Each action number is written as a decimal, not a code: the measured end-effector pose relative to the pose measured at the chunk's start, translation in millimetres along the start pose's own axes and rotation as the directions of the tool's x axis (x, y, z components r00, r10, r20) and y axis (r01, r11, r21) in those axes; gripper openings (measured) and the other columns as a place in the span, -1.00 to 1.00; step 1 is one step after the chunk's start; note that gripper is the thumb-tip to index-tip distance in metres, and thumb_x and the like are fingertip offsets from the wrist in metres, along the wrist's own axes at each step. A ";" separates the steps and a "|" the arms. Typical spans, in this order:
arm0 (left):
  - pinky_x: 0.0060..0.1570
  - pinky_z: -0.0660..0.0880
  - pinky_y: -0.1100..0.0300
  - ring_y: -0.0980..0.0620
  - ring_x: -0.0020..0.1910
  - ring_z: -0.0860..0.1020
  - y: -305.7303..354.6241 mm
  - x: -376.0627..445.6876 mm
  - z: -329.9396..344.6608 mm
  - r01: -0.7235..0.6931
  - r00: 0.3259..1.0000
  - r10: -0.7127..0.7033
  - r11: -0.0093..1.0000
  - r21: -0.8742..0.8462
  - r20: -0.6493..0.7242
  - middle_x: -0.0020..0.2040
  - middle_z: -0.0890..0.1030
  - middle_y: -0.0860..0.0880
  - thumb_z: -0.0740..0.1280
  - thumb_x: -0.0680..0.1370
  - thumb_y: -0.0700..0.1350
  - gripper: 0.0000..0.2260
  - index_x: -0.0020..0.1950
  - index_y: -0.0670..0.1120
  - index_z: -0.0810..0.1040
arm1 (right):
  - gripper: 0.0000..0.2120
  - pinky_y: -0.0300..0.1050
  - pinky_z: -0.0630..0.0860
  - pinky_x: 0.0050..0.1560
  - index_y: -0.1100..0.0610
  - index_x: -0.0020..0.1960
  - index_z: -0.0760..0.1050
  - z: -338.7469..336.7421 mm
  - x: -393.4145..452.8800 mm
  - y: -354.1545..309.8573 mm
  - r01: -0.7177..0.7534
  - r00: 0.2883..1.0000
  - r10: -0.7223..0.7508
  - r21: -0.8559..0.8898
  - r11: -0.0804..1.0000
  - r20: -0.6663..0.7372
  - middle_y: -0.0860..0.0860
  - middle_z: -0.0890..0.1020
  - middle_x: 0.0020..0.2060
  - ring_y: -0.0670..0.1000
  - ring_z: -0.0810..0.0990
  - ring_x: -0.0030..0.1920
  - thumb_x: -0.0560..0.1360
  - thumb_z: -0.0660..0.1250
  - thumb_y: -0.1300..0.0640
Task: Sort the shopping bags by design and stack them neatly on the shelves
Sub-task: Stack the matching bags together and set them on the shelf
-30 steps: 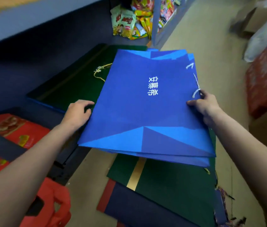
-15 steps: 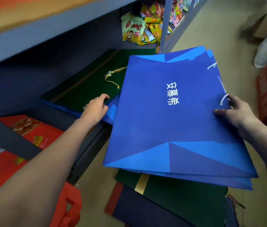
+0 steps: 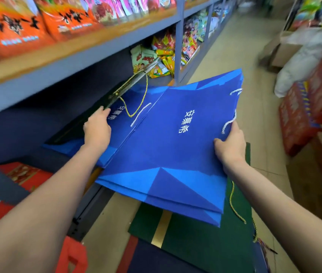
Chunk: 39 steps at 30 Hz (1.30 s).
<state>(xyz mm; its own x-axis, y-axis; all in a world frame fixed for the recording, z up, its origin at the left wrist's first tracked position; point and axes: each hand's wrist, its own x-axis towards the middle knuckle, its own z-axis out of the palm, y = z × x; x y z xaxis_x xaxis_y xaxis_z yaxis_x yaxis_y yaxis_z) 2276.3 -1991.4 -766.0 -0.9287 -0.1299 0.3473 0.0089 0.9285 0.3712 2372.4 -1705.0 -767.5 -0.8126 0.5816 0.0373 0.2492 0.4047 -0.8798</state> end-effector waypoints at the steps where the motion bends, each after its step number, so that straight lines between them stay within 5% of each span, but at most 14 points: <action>1: 0.26 0.30 -0.07 -0.20 0.36 0.35 4.5 -4.0 3.0 -0.022 0.999 0.021 0.999 0.026 0.034 0.47 0.28 -0.13 0.11 0.47 -0.47 -0.47 0.41 -0.15 0.39 | -0.49 0.00 0.46 0.07 0.02 0.35 0.30 1.2 0.0 -1.6 0.001 1.000 -0.001 0.022 1.000 0.021 0.07 0.41 0.09 0.11 0.44 -0.03 0.45 0.20 0.33; 6: 0.18 0.39 -0.10 -0.22 0.34 0.33 2.8 -15.0 20.5 -0.106 0.981 0.067 0.970 0.218 0.180 0.51 0.20 -0.03 0.14 0.46 -0.46 -0.43 0.43 -0.10 0.32 | -0.52 0.11 0.57 0.06 -0.06 0.23 0.42 -22.9 12.3 -21.2 0.031 0.991 -0.061 0.241 0.970 0.115 -0.01 0.58 0.06 0.12 0.60 0.01 0.42 0.20 0.36; 11: 0.23 0.38 -0.09 -0.20 0.39 0.29 -10.0 -14.7 23.8 -0.069 0.978 0.023 0.974 0.214 0.209 0.52 0.19 0.00 0.14 0.47 -0.47 -0.41 0.45 -0.07 0.31 | -0.41 -0.33 0.56 -0.25 0.01 0.37 0.37 -38.4 10.4 -50.7 0.075 0.974 -0.172 0.506 0.859 0.147 -0.09 0.60 0.08 -0.15 0.61 -0.15 0.48 0.14 0.50; 17: 0.29 0.29 0.01 -0.16 0.39 0.31 -9.7 -2.0 8.3 0.005 0.986 -0.015 0.998 0.066 0.164 0.50 0.24 0.00 0.10 0.47 -0.47 -0.41 0.44 -0.06 0.35 | -0.38 -0.24 0.55 -0.10 0.06 0.46 0.26 -53.8 11.3 -64.5 0.155 0.950 -0.297 0.674 0.723 0.100 -0.27 0.63 0.01 -0.16 0.63 0.00 0.49 0.15 0.51; 21: 0.37 0.20 0.08 -0.13 0.42 0.28 -7.3 9.8 -15.4 0.057 0.995 -0.051 0.997 -0.060 0.088 0.47 0.30 -0.06 0.09 0.49 -0.45 -0.46 0.41 -0.11 0.39 | -0.36 -0.04 0.53 0.15 0.10 0.49 0.20 -55.9 10.5 -72.9 0.175 0.925 -0.365 0.740 0.649 0.101 0.01 0.52 0.29 0.05 0.55 0.22 0.49 0.15 0.51; 26: 0.38 0.16 0.13 -0.13 0.42 0.28 -7.7 19.1 -42.9 0.116 0.993 -0.115 0.986 -0.117 0.022 0.45 0.33 -0.08 0.09 0.49 -0.46 -0.48 0.40 -0.13 0.40 | -0.39 -0.21 0.50 0.17 0.10 0.49 0.19 -12.9 -8.9 -60.1 0.167 0.970 -0.241 0.677 0.716 0.015 -0.07 0.49 0.28 -0.22 0.56 0.09 0.51 0.16 0.46; 29: 0.38 0.17 0.13 -0.13 0.42 0.29 -11.1 17.1 -45.3 0.122 0.993 -0.121 0.984 -0.126 0.018 0.45 0.33 -0.09 0.10 0.49 -0.46 -0.48 0.41 -0.14 0.40 | -0.37 -0.01 0.42 0.31 -0.01 0.49 0.18 29.1 -35.0 -16.1 0.076 0.995 -0.098 0.599 0.797 0.004 -0.13 0.49 0.27 -0.12 0.52 0.19 0.50 0.21 0.37; 32: 0.37 0.18 0.12 -0.13 0.42 0.29 -13.0 9.4 -32.4 0.094 0.994 -0.089 0.992 -0.088 0.057 0.46 0.31 -0.08 0.09 0.47 -0.48 -0.45 0.41 -0.13 0.39 | -0.34 -0.05 0.41 0.28 -0.05 0.50 0.12 66.1 -47.8 3.5 -0.016 0.996 -0.029 0.477 0.879 0.087 -0.22 0.50 0.16 -0.04 0.52 0.14 0.49 0.23 0.32; 35: 0.32 0.28 0.01 -0.15 0.41 0.30 -15.2 -8.1 -6.8 0.002 0.978 -0.016 0.998 0.067 0.210 0.51 0.22 -0.02 0.09 0.47 -0.46 -0.40 0.46 -0.03 0.32 | -0.34 -0.03 0.39 0.28 0.01 0.52 0.06 94.4 -45.4 -3.1 -0.086 0.979 0.010 0.366 0.927 0.206 -0.04 0.49 0.27 0.06 0.49 0.23 0.51 0.25 0.26; 39: 0.31 0.31 0.01 -0.18 0.40 0.31 -25.7 -18.4 12.2 0.007 0.937 -0.043 0.995 0.103 0.347 0.50 0.23 -0.10 0.13 0.55 -0.34 -0.47 0.50 -0.02 0.23 | -0.31 0.07 0.40 0.27 0.08 0.54 -0.04 134.7 -34.7 -28.3 0.005 0.917 -0.083 0.197 0.980 0.389 0.06 0.48 0.27 0.12 0.48 0.22 0.54 0.27 0.18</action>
<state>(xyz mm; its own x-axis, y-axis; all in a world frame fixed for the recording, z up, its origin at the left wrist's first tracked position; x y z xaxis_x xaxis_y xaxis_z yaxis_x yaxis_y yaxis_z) 2288.6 -2008.7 -792.5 -0.9991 -0.0405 0.0104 -0.0359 0.9583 0.2833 2322.5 -1831.7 -807.7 -0.9713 0.2251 -0.0769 0.1360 0.2605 -0.9558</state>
